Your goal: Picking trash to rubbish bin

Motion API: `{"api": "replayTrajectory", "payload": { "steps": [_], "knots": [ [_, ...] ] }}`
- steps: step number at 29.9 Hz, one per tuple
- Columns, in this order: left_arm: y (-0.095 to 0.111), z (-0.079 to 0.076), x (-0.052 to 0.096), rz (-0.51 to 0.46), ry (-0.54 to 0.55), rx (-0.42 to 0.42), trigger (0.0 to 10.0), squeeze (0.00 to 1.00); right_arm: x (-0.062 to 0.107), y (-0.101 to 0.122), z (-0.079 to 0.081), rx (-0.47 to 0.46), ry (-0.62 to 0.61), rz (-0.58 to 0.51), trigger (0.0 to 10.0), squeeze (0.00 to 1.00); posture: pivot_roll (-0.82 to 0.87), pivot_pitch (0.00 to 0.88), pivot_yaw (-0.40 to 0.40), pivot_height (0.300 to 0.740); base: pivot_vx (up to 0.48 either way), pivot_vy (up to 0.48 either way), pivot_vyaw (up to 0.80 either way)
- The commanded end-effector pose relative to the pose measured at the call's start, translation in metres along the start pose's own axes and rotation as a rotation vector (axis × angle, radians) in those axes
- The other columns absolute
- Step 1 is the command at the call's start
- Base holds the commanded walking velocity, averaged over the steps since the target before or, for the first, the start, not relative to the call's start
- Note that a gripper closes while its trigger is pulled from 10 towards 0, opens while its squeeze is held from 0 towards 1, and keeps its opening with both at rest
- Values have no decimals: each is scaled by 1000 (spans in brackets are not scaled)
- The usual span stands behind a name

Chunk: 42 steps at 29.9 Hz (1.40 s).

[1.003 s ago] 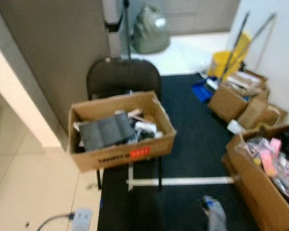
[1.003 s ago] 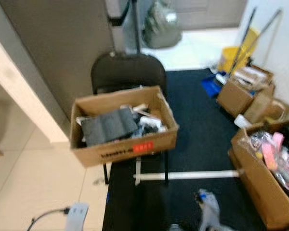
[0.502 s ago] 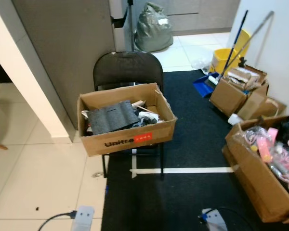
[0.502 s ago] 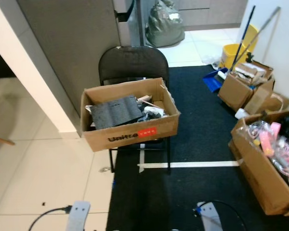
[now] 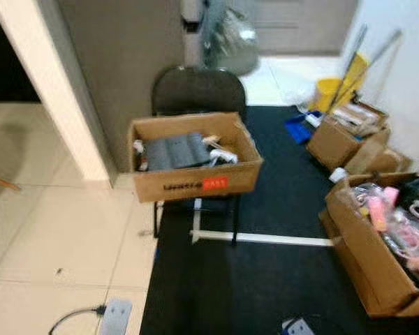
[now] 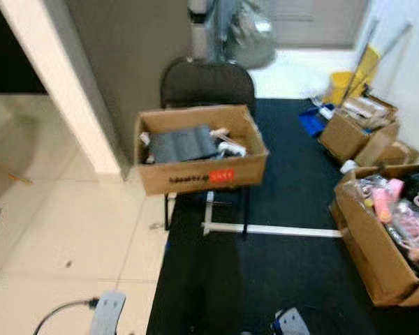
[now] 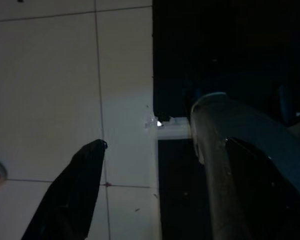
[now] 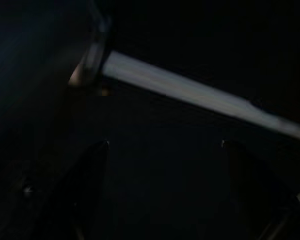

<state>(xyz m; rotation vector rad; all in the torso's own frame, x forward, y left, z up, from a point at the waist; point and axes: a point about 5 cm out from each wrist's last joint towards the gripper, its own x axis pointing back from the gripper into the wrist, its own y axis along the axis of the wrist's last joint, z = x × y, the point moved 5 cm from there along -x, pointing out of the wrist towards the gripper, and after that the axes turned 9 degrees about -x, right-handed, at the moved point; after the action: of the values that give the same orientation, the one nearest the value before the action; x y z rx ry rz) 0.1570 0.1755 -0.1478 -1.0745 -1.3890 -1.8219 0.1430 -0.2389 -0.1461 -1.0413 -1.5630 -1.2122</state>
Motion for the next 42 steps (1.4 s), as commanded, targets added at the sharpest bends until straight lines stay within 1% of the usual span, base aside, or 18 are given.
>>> {"api": "replayTrajectory", "payload": {
  "steps": [1, 11, 23, 24, 25, 35, 42],
  "knots": [
    [-23, -6, 4, 78, -23, -9, 10000, 0, -1, -10, 5, 2, 5, 26, 10000, 0, -39, 52, 24, 740, -337, 0, 0],
    [-22, -6, 3, 76, -26, -17, 10000, 0, -1, -16, 7, 31, 2, 40, 10000, 0, -49, 53, 30, 740, -336, 0, 0],
    [-23, -8, 4, 79, -32, -19, 10000, 0, -1, -16, 5, 79, -2, 47, 10000, 0, -53, 49, 20, 740, -337, 0, 0],
    [-22, -8, 3, 78, -31, -20, 10000, 0, -1, -16, 5, 104, 3, 58, 10000, 0, -53, 45, 17, 740, -334, 0, -756],
    [-22, -8, 3, 77, -31, -20, 10000, 0, -1, -16, 4, 107, 0, 61, 10000, 0, -53, 44, 15, 740, -326, 0, -756],
    [-18, -7, 2, 67, -30, -21, 10000, 0, 0, -15, -3, 111, -32, 57, 10000, 0, -54, 33, 14, 740, -318, 0, -756],
    [-18, -7, 3, 66, -28, -19, 10000, 0, 0, -17, -4, 111, -39, 64, 10000, 0, -54, 37, 16, 740, 0, 0, -756]
  ]
}}
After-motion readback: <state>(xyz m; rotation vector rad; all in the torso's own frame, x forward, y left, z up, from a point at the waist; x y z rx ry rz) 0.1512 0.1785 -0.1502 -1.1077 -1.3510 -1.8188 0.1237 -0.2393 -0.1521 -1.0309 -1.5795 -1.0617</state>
